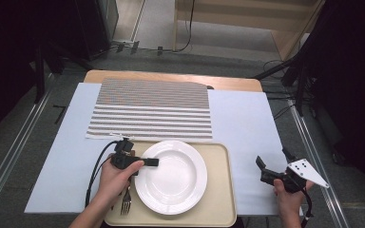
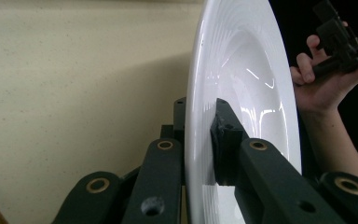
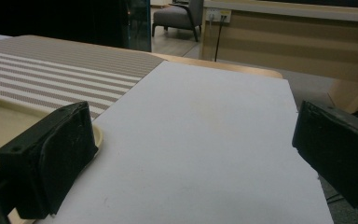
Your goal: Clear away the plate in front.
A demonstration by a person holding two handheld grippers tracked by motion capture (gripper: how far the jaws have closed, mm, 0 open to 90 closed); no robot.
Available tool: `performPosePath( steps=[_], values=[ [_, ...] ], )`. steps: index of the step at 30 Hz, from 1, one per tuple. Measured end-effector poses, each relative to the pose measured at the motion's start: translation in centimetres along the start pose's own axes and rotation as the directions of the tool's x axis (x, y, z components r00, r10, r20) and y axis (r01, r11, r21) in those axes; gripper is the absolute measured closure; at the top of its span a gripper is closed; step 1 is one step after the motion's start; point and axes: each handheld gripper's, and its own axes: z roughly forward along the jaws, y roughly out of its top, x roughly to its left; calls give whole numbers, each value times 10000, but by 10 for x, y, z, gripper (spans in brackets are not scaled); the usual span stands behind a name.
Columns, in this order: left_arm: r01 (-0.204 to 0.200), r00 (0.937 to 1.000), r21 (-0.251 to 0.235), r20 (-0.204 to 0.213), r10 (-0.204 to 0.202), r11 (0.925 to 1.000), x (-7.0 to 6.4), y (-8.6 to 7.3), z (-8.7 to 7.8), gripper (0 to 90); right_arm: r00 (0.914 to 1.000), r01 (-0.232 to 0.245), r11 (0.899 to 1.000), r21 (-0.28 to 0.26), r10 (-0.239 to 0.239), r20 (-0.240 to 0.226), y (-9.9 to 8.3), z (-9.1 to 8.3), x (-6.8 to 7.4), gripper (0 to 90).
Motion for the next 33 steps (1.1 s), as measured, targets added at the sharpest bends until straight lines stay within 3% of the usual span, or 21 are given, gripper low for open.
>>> performPosePath(
  steps=[5,12,13,14,17,22,23,24,26,29,32,33],
  values=[
    [-106,9998,141,-154,108,9998,-1,-1,3,815,10000,32,10000,5,-32,19,0,0,0,0],
    [-36,10000,291,-44,37,9996,4,1,6,812,10000,34,10000,6,-34,23,0,0,-1,0],
    [-76,9998,229,-184,80,9997,4,1,6,805,10000,28,10000,8,-28,27,0,0,-1,0],
    [-286,9978,176,-592,296,9994,1,1,6,787,10000,11,10000,12,-11,34,0,0,-1,0],
    [-740,9869,247,-1421,768,9970,-2,2,4,714,10000,-9,10000,11,9,36,0,0,-2,0],
    [-1393,9732,91,-1833,1386,9902,-5,2,-1,628,9999,-4,10000,11,4,101,-1,1,-2,0],
    [-1724,9626,44,-2113,1694,9850,-7,1,-2,603,9999,-9,10000,28,9,111,-1,1,-1,0],
    [-2000,9562,-153,-2212,1917,9797,-9,1,-5,599,10000,25,10000,27,-25,78,-1,2,-1,0],
    [-2183,9554,-473,-2137,2036,9747,-11,2,-10,522,10000,55,10000,35,-55,76,-1,2,0,0],
    [-2741,9383,-938,-2441,2448,9571,-16,2,-20,465,9999,81,9999,62,-81,63,-1,2,0,0],
    [-3114,9232,-1508,-2818,2611,9382,-18,0,-29,388,10000,59,9999,89,-59,48,-1,2,1,0],
    [-3171,9208,-1639,-2890,2619,9341,-18,-1,-30,362,10000,72,9999,76,-73,43,-1,3,1,0]
  ],
)
